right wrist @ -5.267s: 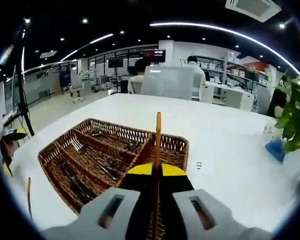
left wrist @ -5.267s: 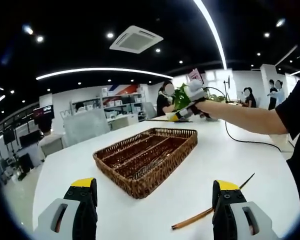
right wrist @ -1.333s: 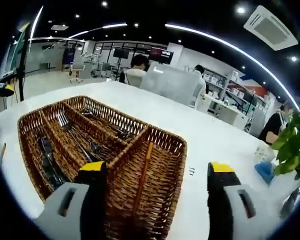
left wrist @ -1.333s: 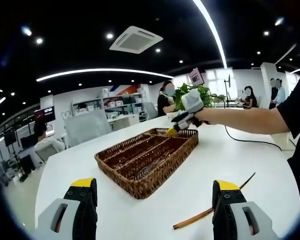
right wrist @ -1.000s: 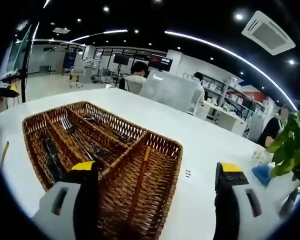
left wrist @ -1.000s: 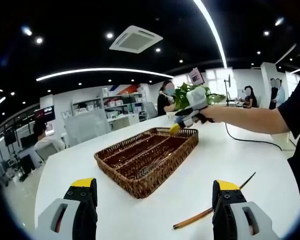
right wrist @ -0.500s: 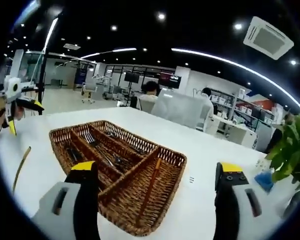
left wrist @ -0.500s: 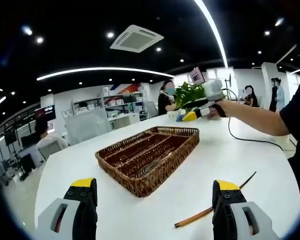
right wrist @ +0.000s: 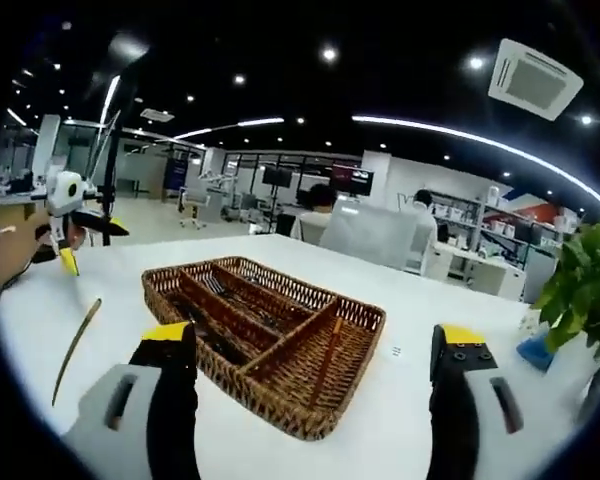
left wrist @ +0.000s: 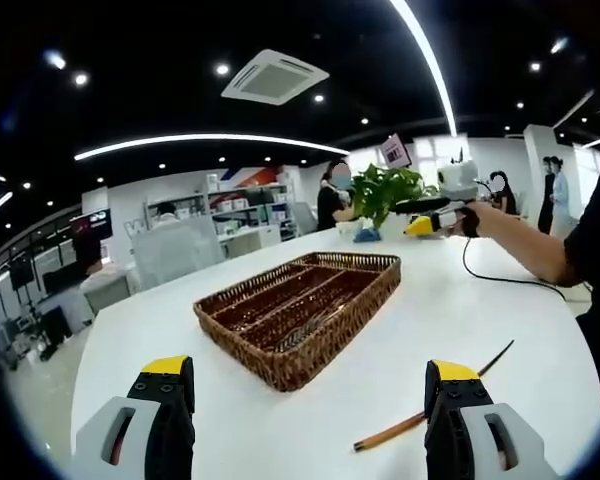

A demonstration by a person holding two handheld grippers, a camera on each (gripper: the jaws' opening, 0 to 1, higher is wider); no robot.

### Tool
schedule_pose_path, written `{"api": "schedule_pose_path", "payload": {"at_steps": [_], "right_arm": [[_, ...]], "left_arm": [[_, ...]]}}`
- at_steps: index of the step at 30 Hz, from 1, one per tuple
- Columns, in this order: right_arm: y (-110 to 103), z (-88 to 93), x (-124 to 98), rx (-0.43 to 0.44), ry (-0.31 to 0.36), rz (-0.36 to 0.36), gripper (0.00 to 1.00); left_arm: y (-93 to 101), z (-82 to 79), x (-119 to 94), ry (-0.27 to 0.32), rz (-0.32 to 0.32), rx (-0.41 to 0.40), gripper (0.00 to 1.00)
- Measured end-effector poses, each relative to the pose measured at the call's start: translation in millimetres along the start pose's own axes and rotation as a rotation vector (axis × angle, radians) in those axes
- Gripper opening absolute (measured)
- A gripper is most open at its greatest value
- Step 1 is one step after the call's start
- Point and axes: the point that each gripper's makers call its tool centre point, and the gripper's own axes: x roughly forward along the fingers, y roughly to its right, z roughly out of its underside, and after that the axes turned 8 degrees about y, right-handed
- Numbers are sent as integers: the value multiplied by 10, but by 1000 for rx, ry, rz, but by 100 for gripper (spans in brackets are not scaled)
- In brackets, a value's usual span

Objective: Arrange the knives, forks, and spoons in their matching storage slots by inserting each utensil handle-first until every utensil is classified and aligned in the correct compartment

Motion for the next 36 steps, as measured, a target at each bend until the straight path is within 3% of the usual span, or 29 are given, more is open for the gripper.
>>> {"api": "schedule_pose_path", "payload": {"at_steps": [7,8,9,11,16,20,36], "right_arm": [[-218,-183,-124,-24,58,-51,99],[-323,-142,-128,-39,45,-119,99],[-425,-96,-147,3,31,-183,99],[-519,-65,-179,61,40,-250,99],[-487,24,-218,3,5,-225,99],[-575,-64,-269,25,40,-255,99],[-625,-21,-232,9,31,-275,99]], "left_arm": [[5,32,18,-10,3,13,100],[5,34,22,-10,3,12,100],[7,35,27,-9,3,12,100],[10,31,41,-7,0,22,100],[69,43,40,-15,24,27,100],[83,63,33,-21,33,22,100],[100,17,3,-11,40,16,100]]}}
